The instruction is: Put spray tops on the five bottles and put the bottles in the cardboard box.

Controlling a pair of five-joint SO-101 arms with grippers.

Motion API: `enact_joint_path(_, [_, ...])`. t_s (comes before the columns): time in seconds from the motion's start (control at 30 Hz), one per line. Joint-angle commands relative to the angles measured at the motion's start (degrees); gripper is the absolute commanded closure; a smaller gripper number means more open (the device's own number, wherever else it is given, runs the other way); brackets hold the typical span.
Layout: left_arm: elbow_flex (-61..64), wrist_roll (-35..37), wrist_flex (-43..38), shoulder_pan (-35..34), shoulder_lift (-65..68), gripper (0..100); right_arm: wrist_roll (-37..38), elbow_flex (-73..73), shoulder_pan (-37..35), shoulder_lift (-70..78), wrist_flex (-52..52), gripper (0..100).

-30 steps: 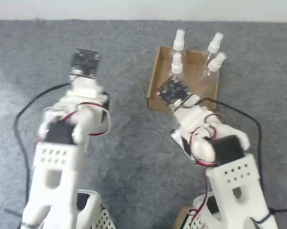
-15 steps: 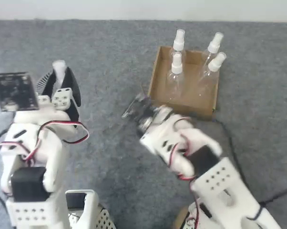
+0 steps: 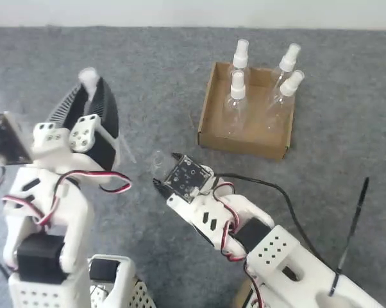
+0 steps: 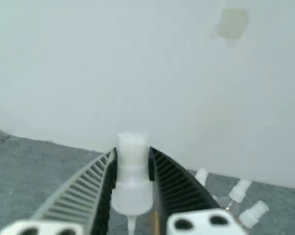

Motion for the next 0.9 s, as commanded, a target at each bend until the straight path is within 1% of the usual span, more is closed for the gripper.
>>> enact_joint_path(0.0, [-1.45,1.32,-4.57,1.58,-0.26,99,-0.79,2.02,-2.68,-1.98,-3.91,99.3])
enact_joint_path(0.23, [4.79,1.23,-9.58,2.73,-0.26,99,-0.88,2.64,-3.56,-2.07,-4.00,99.3])
enact_joint_path(0.43, [10.51,1.05,-10.02,3.69,-0.26,99,-0.97,2.73,-3.56,-2.07,-3.82,99.3])
enact_joint_path(0.63, [12.18,1.05,-9.67,4.13,-0.26,99,-0.97,2.73,-3.56,-2.07,-3.56,99.3])
enact_joint_path(0.87, [19.91,1.14,-9.93,4.22,-0.53,99,-1.05,2.81,-3.47,-2.07,-3.56,99.3])
